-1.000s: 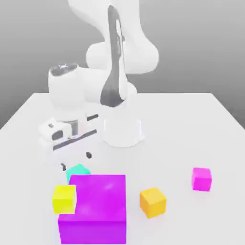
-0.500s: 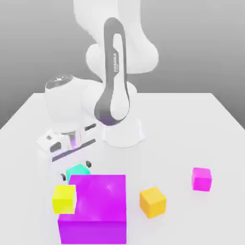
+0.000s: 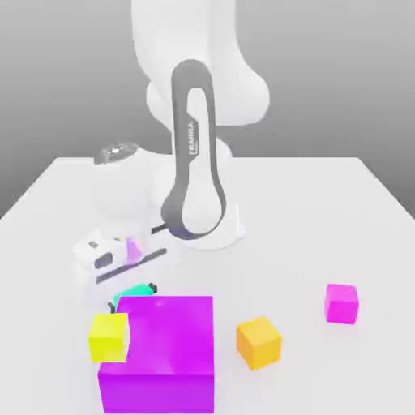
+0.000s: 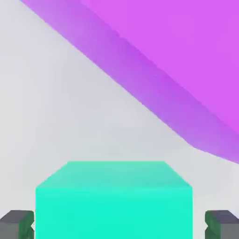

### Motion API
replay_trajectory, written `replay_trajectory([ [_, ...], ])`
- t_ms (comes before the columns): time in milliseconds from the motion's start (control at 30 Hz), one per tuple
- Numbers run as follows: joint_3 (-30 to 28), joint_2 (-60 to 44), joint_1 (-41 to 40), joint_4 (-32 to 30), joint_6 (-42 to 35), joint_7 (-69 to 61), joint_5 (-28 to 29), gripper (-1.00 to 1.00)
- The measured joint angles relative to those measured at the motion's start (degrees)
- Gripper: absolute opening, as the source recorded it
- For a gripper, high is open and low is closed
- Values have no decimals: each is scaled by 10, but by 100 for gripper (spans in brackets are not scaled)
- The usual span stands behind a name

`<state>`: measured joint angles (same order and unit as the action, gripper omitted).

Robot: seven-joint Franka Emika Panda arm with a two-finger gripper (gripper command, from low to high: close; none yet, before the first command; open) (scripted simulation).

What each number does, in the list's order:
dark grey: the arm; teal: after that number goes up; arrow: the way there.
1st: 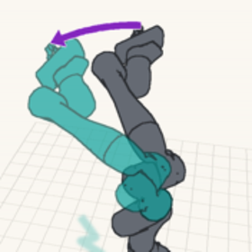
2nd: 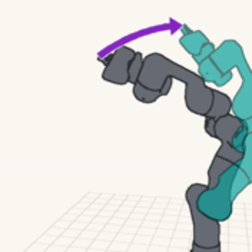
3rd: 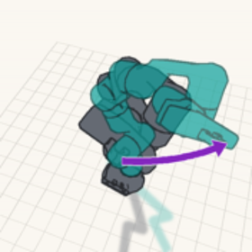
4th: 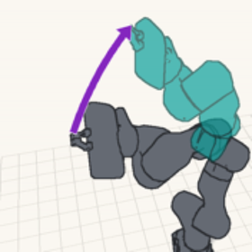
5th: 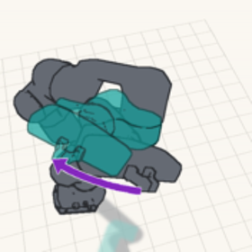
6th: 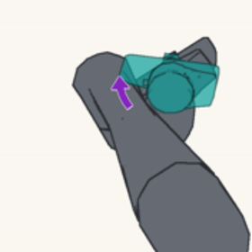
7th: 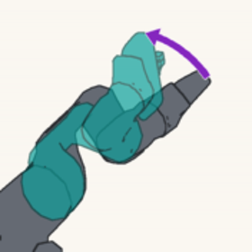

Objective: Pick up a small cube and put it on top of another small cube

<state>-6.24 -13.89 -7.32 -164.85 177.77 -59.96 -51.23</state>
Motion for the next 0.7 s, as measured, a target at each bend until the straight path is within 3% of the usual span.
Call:
replay_trajectory([
  [200,-10,4,7,0,-7,6,9,-100],
  [700,-170,84,103,-18,-91,167,232,-100],
])
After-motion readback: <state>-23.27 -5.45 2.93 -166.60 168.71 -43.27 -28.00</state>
